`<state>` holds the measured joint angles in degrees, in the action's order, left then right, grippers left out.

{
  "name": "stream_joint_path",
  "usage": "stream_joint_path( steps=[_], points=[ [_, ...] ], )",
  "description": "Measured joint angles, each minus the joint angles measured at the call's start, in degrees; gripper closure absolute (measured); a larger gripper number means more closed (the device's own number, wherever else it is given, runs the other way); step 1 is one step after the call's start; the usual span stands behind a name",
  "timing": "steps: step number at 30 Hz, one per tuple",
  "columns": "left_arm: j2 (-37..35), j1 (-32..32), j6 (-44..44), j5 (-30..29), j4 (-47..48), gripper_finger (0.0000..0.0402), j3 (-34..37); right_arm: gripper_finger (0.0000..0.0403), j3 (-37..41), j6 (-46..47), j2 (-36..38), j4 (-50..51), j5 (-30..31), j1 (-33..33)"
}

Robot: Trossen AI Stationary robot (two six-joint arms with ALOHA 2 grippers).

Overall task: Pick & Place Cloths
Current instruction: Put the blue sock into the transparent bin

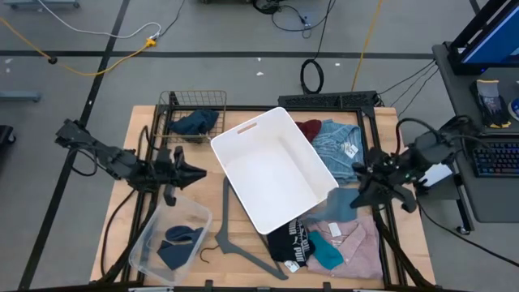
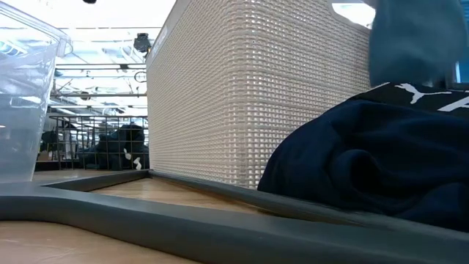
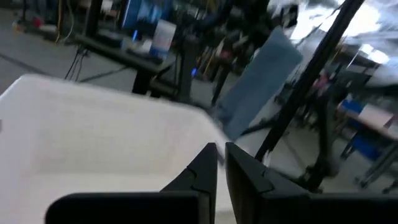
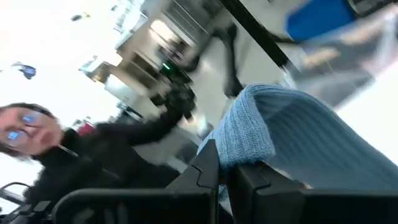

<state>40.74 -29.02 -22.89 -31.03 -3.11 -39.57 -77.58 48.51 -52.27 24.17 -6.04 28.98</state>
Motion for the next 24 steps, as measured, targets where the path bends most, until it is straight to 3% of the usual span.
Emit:
stream_joint_path(
  steps=[9,14,24],
  points=[
    [5.62,0.04,6.32,0.46,-17.77,0.0368,0.00,0.0401,-0.52,-2.96,-9.38,-27.33,-7.73,-1.72],
    [9.34,0.27,6.21,3.05,-24.22,0.0349,-0.02,0.0401,-5.30,-2.82,-15.04,-30.06,-13.63,-5.31],
    [17.42,0.28,4.38,5.46,-36.21,0.0234,-0.02,0.0401,-19.02,-2.74,-26.70,-30.28,-27.62,-12.64]
  ],
)
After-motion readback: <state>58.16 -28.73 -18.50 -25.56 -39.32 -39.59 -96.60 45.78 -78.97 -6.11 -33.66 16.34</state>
